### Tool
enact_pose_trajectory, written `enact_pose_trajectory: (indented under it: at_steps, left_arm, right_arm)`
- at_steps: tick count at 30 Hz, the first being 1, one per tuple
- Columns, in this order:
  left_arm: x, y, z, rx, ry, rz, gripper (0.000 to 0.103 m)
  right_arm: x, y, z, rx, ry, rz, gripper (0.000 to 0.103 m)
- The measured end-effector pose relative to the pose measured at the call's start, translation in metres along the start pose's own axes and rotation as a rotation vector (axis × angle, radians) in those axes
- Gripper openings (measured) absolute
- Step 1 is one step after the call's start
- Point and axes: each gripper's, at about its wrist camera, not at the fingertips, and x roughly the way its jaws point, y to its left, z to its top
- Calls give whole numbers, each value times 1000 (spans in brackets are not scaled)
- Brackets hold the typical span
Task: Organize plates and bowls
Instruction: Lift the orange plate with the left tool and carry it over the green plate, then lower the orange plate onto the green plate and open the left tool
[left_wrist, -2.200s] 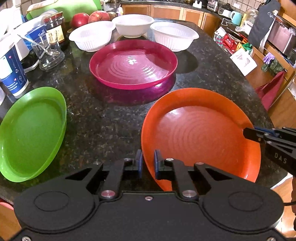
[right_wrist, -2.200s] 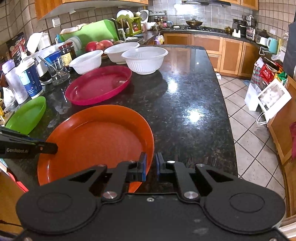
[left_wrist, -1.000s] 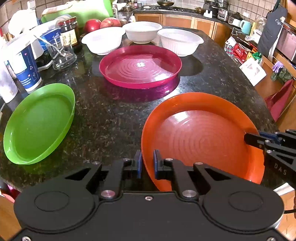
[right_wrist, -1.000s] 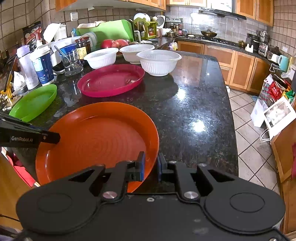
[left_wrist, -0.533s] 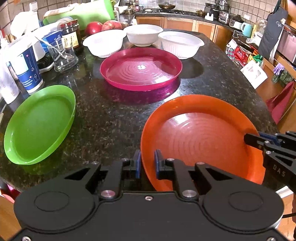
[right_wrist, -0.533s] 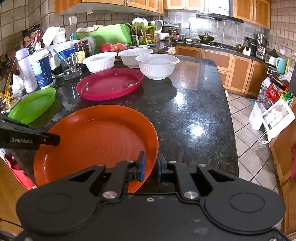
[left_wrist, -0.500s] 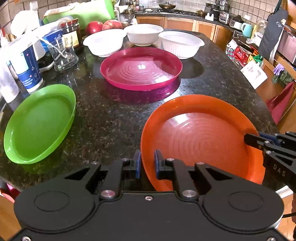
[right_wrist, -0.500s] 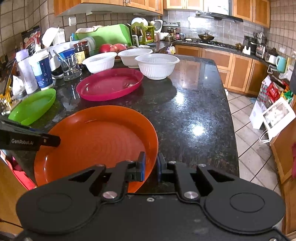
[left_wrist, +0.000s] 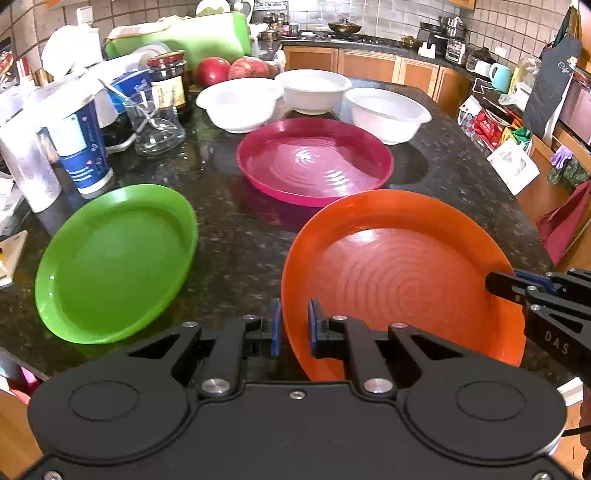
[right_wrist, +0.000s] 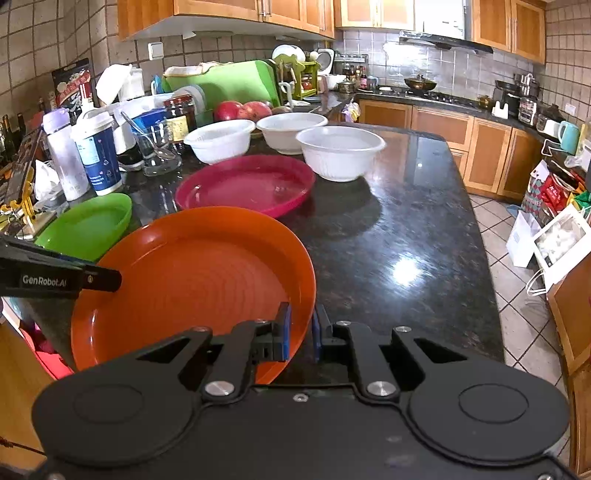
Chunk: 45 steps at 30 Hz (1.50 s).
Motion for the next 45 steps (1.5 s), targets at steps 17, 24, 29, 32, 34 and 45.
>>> enact_pose_trajectory:
  at_steps: [17, 24, 29, 32, 34, 45]
  left_arm:
    - [-12, 100, 11, -55, -38, 84, 19]
    - [-10, 147, 14, -69, -47, 112, 19]
    - [-7, 175, 14, -57, -47, 117, 19]
    - [-3, 189, 16, -43, -42, 111, 19]
    - [0, 198, 17, -31, -38, 102, 19]
    - [19, 219, 23, 16, -6, 32, 19]
  right_arm:
    - [32, 98, 47, -31, -27, 85, 14]
    - [51, 147, 62, -46, -37, 107, 14]
    - [67, 176, 70, -47, -25, 106, 14]
    - [76, 190, 73, -45, -16, 99, 14]
    - [81, 197, 74, -41, -10, 88, 14]
    - [99, 214, 76, -8, 31, 18, 14]
